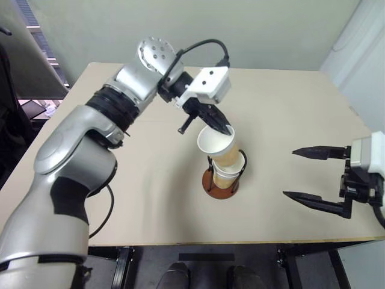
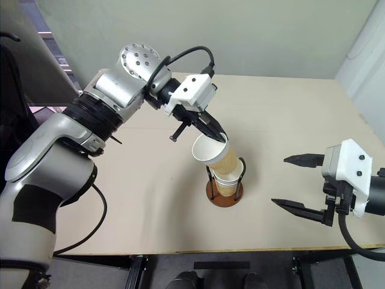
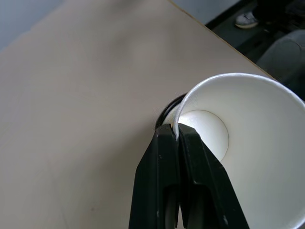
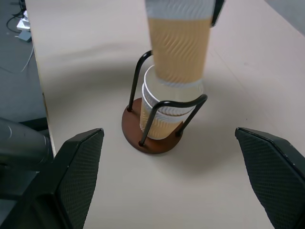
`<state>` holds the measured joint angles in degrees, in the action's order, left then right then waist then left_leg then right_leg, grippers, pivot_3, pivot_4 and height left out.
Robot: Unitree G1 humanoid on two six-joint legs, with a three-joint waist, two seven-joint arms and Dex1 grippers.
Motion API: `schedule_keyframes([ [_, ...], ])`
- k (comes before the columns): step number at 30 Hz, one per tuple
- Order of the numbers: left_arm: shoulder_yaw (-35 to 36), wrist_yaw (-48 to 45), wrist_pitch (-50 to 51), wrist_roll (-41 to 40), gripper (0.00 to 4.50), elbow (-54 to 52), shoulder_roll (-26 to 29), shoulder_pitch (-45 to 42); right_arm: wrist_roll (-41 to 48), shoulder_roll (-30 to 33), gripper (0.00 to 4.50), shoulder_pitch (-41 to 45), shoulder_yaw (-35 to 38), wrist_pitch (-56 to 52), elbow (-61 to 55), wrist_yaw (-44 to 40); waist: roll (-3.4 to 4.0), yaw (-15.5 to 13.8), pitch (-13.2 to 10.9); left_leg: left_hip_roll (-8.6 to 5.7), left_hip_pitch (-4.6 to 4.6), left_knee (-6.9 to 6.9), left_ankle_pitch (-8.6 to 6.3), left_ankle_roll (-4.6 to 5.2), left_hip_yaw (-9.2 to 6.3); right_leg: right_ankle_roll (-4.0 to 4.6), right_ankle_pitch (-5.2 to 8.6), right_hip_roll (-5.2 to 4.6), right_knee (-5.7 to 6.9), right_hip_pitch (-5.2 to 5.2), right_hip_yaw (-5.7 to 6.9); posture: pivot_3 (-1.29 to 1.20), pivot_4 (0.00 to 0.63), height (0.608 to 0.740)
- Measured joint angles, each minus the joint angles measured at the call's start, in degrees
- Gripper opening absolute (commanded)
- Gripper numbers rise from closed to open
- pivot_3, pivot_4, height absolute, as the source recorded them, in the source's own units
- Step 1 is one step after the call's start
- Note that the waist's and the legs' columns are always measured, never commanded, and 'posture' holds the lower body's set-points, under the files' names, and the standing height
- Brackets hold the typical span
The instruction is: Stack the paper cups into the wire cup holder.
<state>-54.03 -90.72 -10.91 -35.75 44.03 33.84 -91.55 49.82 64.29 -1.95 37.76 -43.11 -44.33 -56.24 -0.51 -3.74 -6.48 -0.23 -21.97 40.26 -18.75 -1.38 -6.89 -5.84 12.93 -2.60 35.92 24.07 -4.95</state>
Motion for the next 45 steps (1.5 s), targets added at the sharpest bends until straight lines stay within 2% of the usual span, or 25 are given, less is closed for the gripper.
schedule_keyframes([
  [10, -1.2, 0.0, -3.8, 1.9, 0.03, 1.2, -2.3, 0.0, 0.6, 0.0, 4.5, 0.0, 0.2, -1.0, -1.2, 1.1, 0.0, 0.0, 0.0, 0.0, 0.0, 0.0, 0.0, 0.0, -0.01, 0.0, 0.0, 0.04, 0.02, -0.02, -0.01, 0.0, 0.15, 0.74],
  [14, -1.4, 0.0, -3.6, 1.9, 0.89, 0.9, -2.3, 0.0, 0.7, 0.0, 4.5, 0.3, 0.2, -1.0, -1.2, 1.2, 0.0, -0.1, 0.0, 0.0, 0.0, 0.0, 0.0, 0.0, -0.01, 0.0, 0.0, 0.06, 0.01, -0.02, 0.0, 0.0, 0.15, 0.74],
  [22, 0.4, 0.0, -4.3, 3.5, 3.64, 3.2, -4.4, 0.3, 0.7, 0.0, 4.5, 1.7, -1.0, -1.0, -1.1, 1.4, 0.0, -0.1, 0.0, -0.01, -0.01, 0.02, 0.0, 0.0, -0.01, 0.0, 0.0, 0.04, 0.01, -0.03, 0.0, 0.0, 0.15, 0.74],
  [28, 6.5, 0.0, -4.0, 5.9, 3.64, 6.5, -5.5, 0.4, 0.5, 0.0, 4.5, 3.3, -3.5, -0.6, 0.3, 1.3, 0.01, -0.1, 0.0, 0.0, 0.0, 0.0, 0.0, 0.0, 0.01, 0.0, 0.0, 0.11, 0.0, -0.02, 0.0, 0.0, 0.15, 0.74],
  [32, 12.0, -0.1, -3.1, 8.3, 3.64, 7.7, -3.0, 1.3, -0.5, 0.1, 4.5, 5.2, -6.8, 0.8, 3.5, 0.5, 0.03, 0.0, 0.0, 0.01, 0.04, -0.01, 0.0, 0.0, 0.0, 0.0, 0.0, 0.13, -0.01, -0.01, 0.0, 0.0, 0.15, 0.74],
  [34, 15.2, -0.1, -1.3, 8.9, 3.64, 7.0, 0.2, 3.9, -2.0, 0.1, 4.5, 6.1, -9.8, 2.7, 5.9, -1.0, 0.11, 0.2, 0.1, 0.01, 0.06, -0.05, 0.0, 0.0, 0.01, 0.0, 0.0, 0.16, -0.01, 0.0, 0.0, 0.0, 0.15, 0.74],
  [37, 20.0, -0.1, 2.8, 10.3, 3.64, 5.0, 6.3, 10.2, -5.5, 0.0, 4.5, 7.5, -14.4, 5.1, 11.2, -2.5, 0.19, 0.7, 0.1, 0.05, 0.08, -0.08, 0.02, -0.02, 0.01, 0.0, 0.0, 0.2, 0.03, 0.06, -0.01, 0.0, 0.15, 0.74],
  [40, 25.8, 0.1, 8.9, 11.2, 3.64, -2.6, 12.9, 20.4, -9.6, 0.0, 4.5, 10.3, -19.4, 7.8, 16.9, -3.7, 0.23, 0.9, 0.1, 0.04, 0.06, -0.1, 0.06, -0.07, -0.05, 0.0, 0.0, 0.25, 0.01, 0.12, 0.06, 0.0, 0.15, 0.74],
  [45, 34.8, 4.6, 20.2, 10.8, 3.64, -16.3, 20.0, 36.1, -12.8, -0.5, 4.5, 14.6, -24.0, 10.4, 21.6, -5.9, 0.23, 0.6, 0.1, 0.04, 0.04, -0.12, 0.09, -0.12, -0.2, 0.04, 0.02, 0.22, 0.02, 0.14, 0.14, 0.0, 0.15, 0.74],
])
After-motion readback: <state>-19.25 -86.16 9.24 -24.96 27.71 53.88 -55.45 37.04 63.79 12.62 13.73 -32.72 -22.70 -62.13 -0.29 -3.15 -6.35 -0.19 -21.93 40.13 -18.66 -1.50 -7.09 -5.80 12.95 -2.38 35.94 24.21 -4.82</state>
